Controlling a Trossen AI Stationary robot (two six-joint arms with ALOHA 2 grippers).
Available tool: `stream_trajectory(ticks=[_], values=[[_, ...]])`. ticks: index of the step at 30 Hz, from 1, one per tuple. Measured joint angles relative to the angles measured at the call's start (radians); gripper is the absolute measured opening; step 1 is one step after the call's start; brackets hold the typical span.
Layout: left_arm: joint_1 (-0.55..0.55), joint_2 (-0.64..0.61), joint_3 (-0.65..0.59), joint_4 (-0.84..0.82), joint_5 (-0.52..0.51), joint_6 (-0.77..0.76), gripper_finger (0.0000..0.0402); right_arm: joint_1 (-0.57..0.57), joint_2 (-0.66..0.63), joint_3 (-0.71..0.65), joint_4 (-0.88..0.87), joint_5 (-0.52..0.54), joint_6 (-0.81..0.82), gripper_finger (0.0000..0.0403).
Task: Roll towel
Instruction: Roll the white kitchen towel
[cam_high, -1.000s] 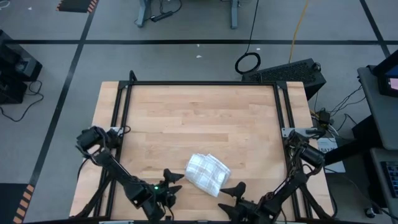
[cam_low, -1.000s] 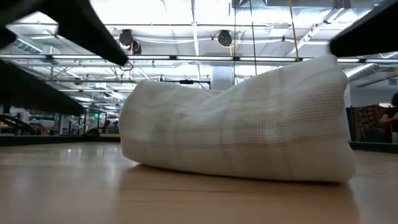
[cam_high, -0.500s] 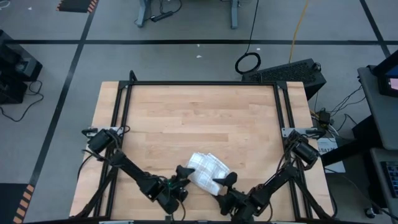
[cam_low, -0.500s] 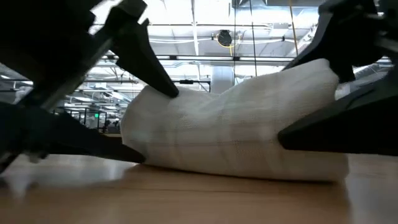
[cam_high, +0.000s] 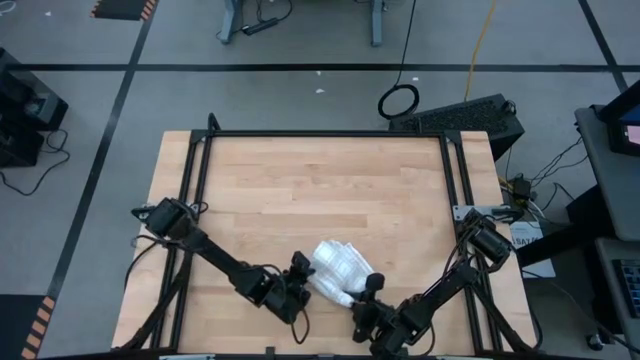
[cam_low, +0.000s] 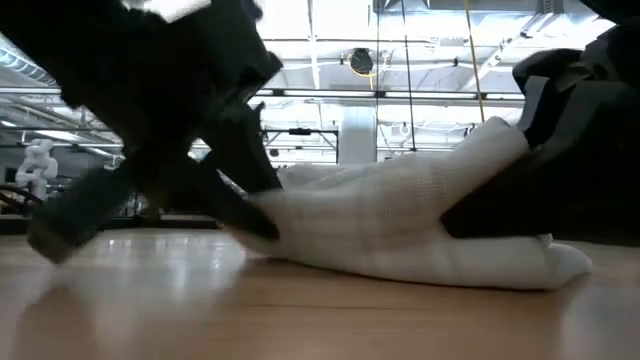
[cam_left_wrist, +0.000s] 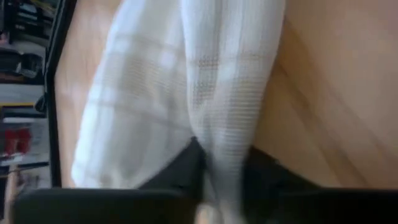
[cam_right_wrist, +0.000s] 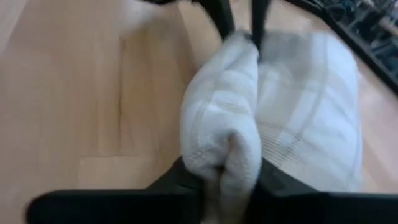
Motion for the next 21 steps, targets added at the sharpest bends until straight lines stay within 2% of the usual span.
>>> stream_trajectory(ticks=[2,3,8,11,16,21], values=[[0.0,-0.033,0.0,-0.014,0.026,0.001,0.0036,0.001,-0.001,0.0,-0.006,0.009,0.069,0.0035],[0.0,-0.049,0.0,-0.022,0.039,-0.002,0.0022,0.001,-0.004,0.0,-0.018,0.013,0.112,0.0022],[0.008,-0.131,0.001,-0.072,0.114,-0.082,0.0031,-0.001,-0.045,0.0,-0.137,0.002,0.417,0.0017],[0.01,-0.178,0.001,-0.072,0.265,-0.146,0.0028,0.001,-0.071,0.001,-0.193,-0.037,0.607,0.0018],[0.019,-0.208,0.009,-0.061,0.456,-0.361,0.0016,0.014,-0.087,0.003,-0.177,-0.084,0.624,0.0015],[0.016,-0.186,0.01,-0.013,0.522,-0.543,0.0018,0.013,-0.092,0.0,-0.126,-0.193,0.492,0.0014]])
